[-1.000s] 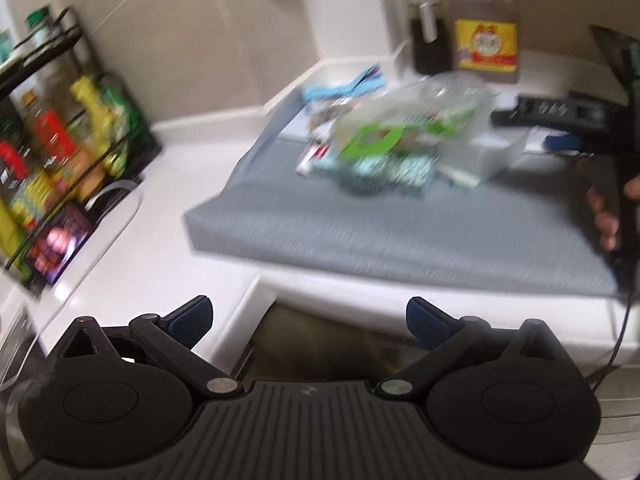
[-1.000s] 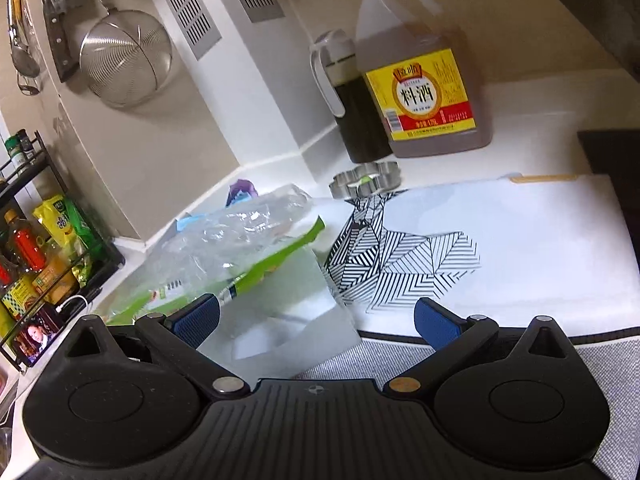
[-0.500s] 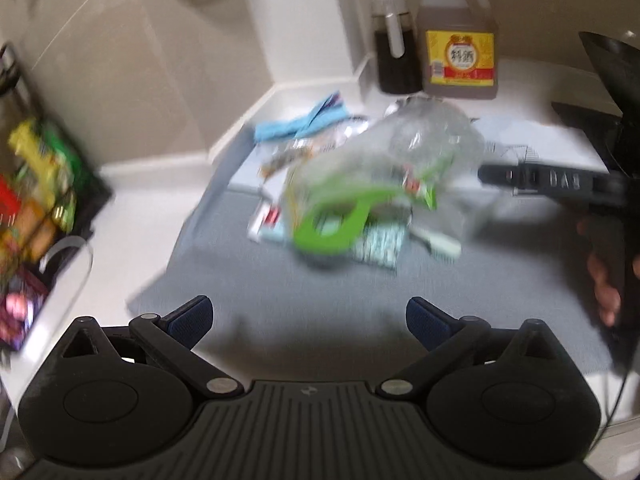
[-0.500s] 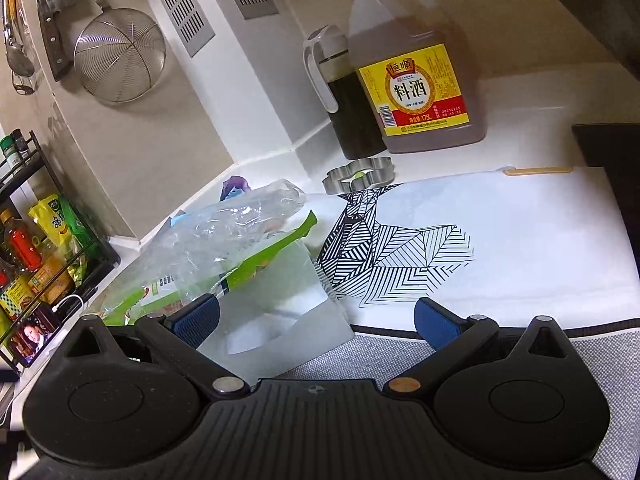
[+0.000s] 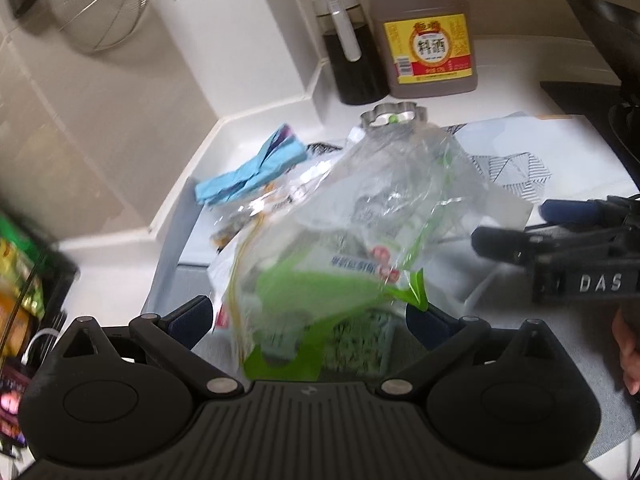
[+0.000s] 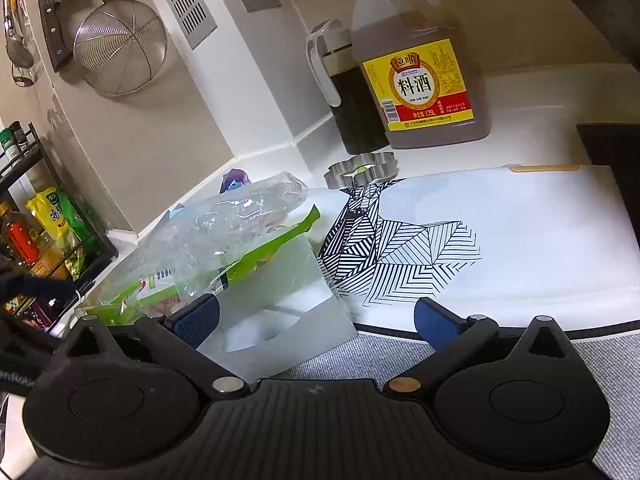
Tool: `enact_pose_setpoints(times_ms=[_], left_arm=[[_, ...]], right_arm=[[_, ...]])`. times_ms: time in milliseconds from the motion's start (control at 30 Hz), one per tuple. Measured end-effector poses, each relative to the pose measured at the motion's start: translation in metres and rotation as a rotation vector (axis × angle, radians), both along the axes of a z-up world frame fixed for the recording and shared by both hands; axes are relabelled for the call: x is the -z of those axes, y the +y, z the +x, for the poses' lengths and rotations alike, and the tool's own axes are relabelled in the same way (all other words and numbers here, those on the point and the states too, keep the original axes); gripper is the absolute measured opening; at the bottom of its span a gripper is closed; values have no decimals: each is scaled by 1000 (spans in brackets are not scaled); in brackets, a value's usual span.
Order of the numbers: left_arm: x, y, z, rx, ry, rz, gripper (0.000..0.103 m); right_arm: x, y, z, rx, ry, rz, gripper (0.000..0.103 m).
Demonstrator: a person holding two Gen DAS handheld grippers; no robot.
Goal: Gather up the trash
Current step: 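Grasp the green snack bag with the left tool while the right tool nears the plastic box, then lift the green snack bag with the left tool off the mat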
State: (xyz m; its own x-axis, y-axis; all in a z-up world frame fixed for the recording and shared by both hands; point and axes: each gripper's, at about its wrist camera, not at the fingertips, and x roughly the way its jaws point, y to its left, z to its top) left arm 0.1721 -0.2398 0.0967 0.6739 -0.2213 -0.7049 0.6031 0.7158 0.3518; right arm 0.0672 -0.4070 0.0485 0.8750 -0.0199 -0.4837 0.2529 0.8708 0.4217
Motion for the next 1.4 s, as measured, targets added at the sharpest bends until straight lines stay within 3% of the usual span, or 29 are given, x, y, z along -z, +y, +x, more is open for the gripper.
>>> enact_pose_setpoints(times_ms=[100, 133, 167, 200, 267, 400, 467, 567, 733, 1067, 1400], left_arm=[[0, -6, 2, 37, -6, 12, 102], [1, -8, 1, 52, -16, 17, 95], [1, -10, -1, 62, -30, 22, 78], [2, -13, -2, 61, -33, 34, 67], [5, -15, -2, 43, -16, 41, 26], [2, -11, -10, 4, -58, 34, 5], [-7, -2, -14, -8, -65, 1, 3], [-24, 16, -23, -26, -73, -72, 2], [-40, 49, -34, -87, -83, -149, 2], [-14, 115, 0, -315, 32, -171, 2], [-8, 150, 24, -403, 76, -199, 2]], right_arm=[[1, 1, 0, -1, -9, 5, 103], [3, 0, 0, -12, -18, 14, 101], [4, -1, 0, -21, -21, 27, 95], [5, -2, -1, -27, -25, 36, 88], [8, -5, 1, -44, -13, 66, 47], [11, -12, -3, -17, -12, 96, 32], [10, -14, -5, 12, -12, 89, 13], [10, -18, -8, 39, -24, 94, 10], [9, -19, -11, 45, -39, 84, 10], [12, -22, -11, 48, -35, 94, 10], [13, -22, -9, 46, -19, 104, 12]])
